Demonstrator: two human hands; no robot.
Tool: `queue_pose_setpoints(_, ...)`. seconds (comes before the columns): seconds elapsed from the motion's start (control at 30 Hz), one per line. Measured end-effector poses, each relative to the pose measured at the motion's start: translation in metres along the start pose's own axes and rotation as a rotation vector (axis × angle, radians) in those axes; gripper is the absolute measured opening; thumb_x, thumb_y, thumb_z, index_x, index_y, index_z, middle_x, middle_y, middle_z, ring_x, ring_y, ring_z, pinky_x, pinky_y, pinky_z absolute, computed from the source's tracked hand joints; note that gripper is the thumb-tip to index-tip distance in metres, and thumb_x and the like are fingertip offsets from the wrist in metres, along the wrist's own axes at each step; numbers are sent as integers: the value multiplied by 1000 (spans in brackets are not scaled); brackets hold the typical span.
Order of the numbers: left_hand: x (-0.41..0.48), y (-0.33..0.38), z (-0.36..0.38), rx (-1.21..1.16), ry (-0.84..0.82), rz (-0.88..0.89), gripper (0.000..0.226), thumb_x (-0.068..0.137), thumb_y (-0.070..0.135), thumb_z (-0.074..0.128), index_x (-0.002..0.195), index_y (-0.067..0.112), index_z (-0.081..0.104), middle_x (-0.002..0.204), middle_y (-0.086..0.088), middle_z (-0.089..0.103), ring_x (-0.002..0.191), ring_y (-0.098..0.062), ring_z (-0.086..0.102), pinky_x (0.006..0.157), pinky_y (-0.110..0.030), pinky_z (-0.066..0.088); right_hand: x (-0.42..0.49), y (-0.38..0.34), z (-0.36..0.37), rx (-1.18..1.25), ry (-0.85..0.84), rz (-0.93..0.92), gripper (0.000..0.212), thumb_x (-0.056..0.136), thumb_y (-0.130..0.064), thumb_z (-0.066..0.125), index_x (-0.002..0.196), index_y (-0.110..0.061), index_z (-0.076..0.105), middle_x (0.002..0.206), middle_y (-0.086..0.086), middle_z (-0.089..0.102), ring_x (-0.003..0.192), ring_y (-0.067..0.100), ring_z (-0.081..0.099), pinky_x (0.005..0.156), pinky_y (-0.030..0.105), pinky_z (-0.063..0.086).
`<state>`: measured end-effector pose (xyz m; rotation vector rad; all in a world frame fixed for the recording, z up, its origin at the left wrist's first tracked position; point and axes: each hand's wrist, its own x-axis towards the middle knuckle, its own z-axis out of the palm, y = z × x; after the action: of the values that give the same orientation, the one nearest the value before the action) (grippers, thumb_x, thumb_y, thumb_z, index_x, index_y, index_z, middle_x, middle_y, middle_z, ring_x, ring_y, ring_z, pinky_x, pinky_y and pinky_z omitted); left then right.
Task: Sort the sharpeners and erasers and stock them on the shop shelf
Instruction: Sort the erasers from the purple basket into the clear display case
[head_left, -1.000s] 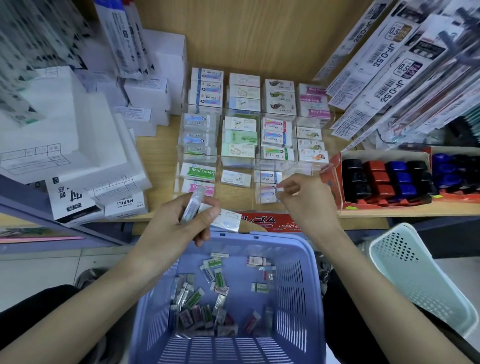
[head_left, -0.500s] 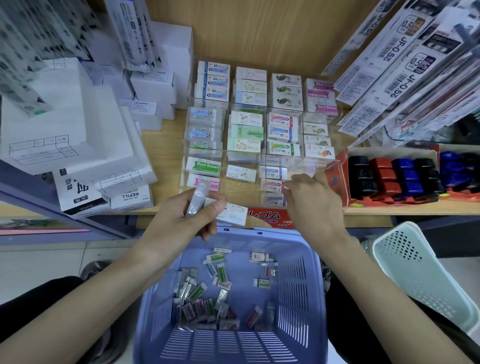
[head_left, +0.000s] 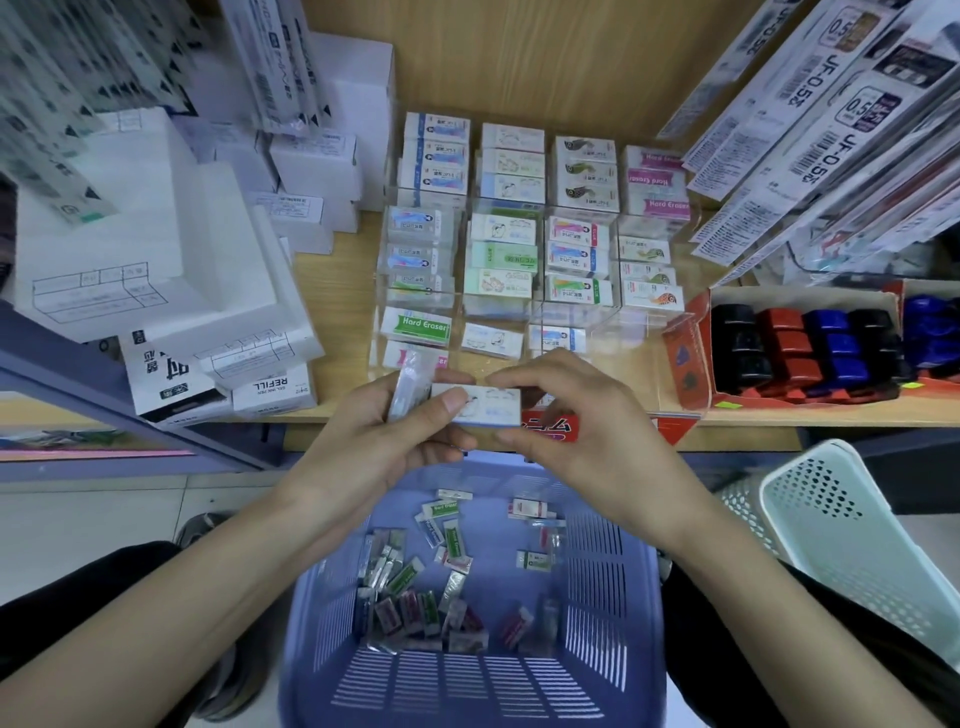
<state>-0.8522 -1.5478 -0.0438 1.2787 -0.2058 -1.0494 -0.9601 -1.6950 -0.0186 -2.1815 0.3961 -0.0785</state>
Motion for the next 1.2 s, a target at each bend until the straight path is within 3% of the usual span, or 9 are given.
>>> queue_pose_setpoints(0.2, 1, 2, -1, 28, 0, 62, 34, 74, 24, 61, 105, 11, 64, 92, -2, 74, 79, -11, 69, 65, -17, 52, -3, -1, 11, 29, 245, 38, 30, 74, -15, 79, 98, -18, 61, 93, -4, 61, 85, 4, 55, 73, 10, 42)
queue_pose_setpoints(0.33, 2, -3, -4, 167, 93, 53, 32, 69, 33, 65, 95, 13, 68, 79, 1, 71, 69, -9, 62, 58, -20, 43, -10, -8, 30, 14, 101, 12, 36, 72, -26, 80, 92, -11, 55, 85, -4, 57, 76, -1, 48, 68, 6, 36)
queue_pose_setpoints(0.5, 3, -5, -10, 201, 75, 25, 45, 72, 39, 63, 107, 11, 67, 103, -16, 70, 86, -24, 61, 66, -28, 46, -6, -7, 19, 231, 55, 68, 32, 78, -24, 75, 99, -31, 52, 92, -11, 57, 78, 5, 57, 70, 16, 46)
queue_pose_setpoints(0.6, 3, -2, -8, 186, 1, 3, 43, 76, 33, 60, 104, 2, 65, 86, -21, 60, 72, -19, 51, 54, -20, 41, -3, -6, 15, 446, -29, 126, 42, 84, -13, 68, 115, -36, 52, 101, -5, 57, 79, 9, 61, 74, 31, 52)
queue_pose_setpoints(0.73, 2, 1, -8, 215, -89, -10, 29, 77, 34, 59, 87, 8, 68, 64, -3, 48, 55, -10, 41, 50, -18, 36, 0, -8, 9, 577, -148, 156, 42, 84, 2, 64, 119, -20, 56, 114, 10, 61, 80, 15, 61, 68, 24, 52)
queue_pose_setpoints(0.93, 5, 1, -12, 287, 94, 61, 31, 84, 34, 54, 98, 11, 69, 66, 4, 62, 51, -5, 44, 48, -15, 36, 8, -4, 9, 709, 228, 385, 29, 78, 5, 69, 92, -13, 51, 82, 7, 64, 72, 22, 67, 65, 24, 55)
queue_pose_setpoints(1.03, 5, 7, -13, 248, 157, 86, 17, 93, 22, 51, 93, 14, 66, 71, 4, 68, 50, -4, 45, 47, -13, 36, 20, 3, 12, 524, 391, 435, 25, 80, -7, 72, 89, -15, 50, 74, 1, 62, 69, 18, 70, 62, 24, 56)
queue_pose_setpoints(1.13, 4, 9, -12, 227, 171, 89, 18, 92, 23, 51, 91, 13, 66, 72, 2, 69, 50, -4, 45, 46, -13, 36, 33, 10, 26, 21, 386, 379, 25, 81, -21, 73, 91, -17, 50, 76, -2, 60, 69, 12, 60, 63, 28, 49)
queue_pose_setpoints(1.2, 2, 10, -13, 231, 158, 83, 22, 90, 26, 51, 95, 10, 66, 74, 0, 69, 51, -3, 45, 47, -13, 36, 41, 10, 33, -105, 367, 355, 25, 83, -21, 70, 96, -12, 51, 80, 1, 60, 74, 19, 57, 66, 31, 45)
